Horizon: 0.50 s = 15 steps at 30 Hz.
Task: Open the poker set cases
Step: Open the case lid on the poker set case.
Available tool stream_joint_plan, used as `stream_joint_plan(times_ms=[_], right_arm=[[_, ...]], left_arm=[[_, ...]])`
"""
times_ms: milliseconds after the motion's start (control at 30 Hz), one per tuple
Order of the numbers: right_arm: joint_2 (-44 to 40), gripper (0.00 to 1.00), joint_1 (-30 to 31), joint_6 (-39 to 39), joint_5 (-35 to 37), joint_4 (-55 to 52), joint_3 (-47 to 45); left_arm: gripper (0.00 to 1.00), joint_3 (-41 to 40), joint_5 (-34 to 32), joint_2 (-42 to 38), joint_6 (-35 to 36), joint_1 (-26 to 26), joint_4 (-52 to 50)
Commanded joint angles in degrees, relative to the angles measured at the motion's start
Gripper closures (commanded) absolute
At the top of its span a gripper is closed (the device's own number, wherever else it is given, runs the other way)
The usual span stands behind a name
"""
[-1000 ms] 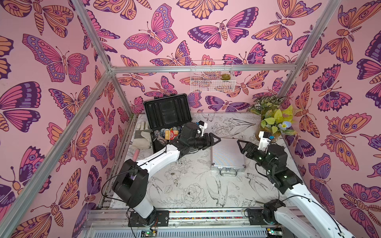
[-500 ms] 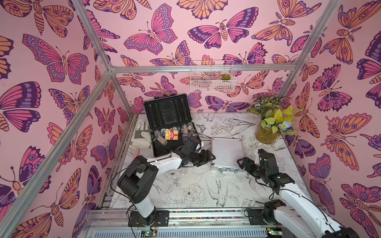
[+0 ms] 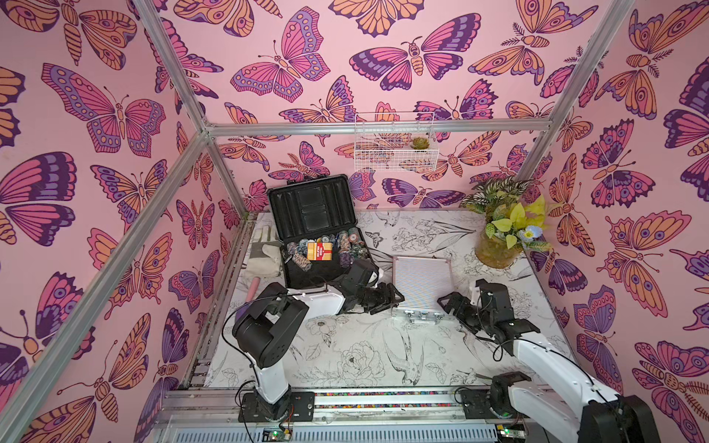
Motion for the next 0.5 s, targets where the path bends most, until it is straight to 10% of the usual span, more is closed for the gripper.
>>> stream_joint_plan(times_ms=[0, 467], right_arm=[[0.39, 0.06, -0.39, 0.48, -2.55, 2.36, 0.13], [-5.26, 0.07, -0.57, 2.5, -4.67, 2.77, 0.26]], left_arm=[[0.29, 0.2, 1.56, 0.75, -0.61, -0.28, 1.6], [0.33, 0.9, 3.59, -1.4, -2.14, -0.37, 2.6]])
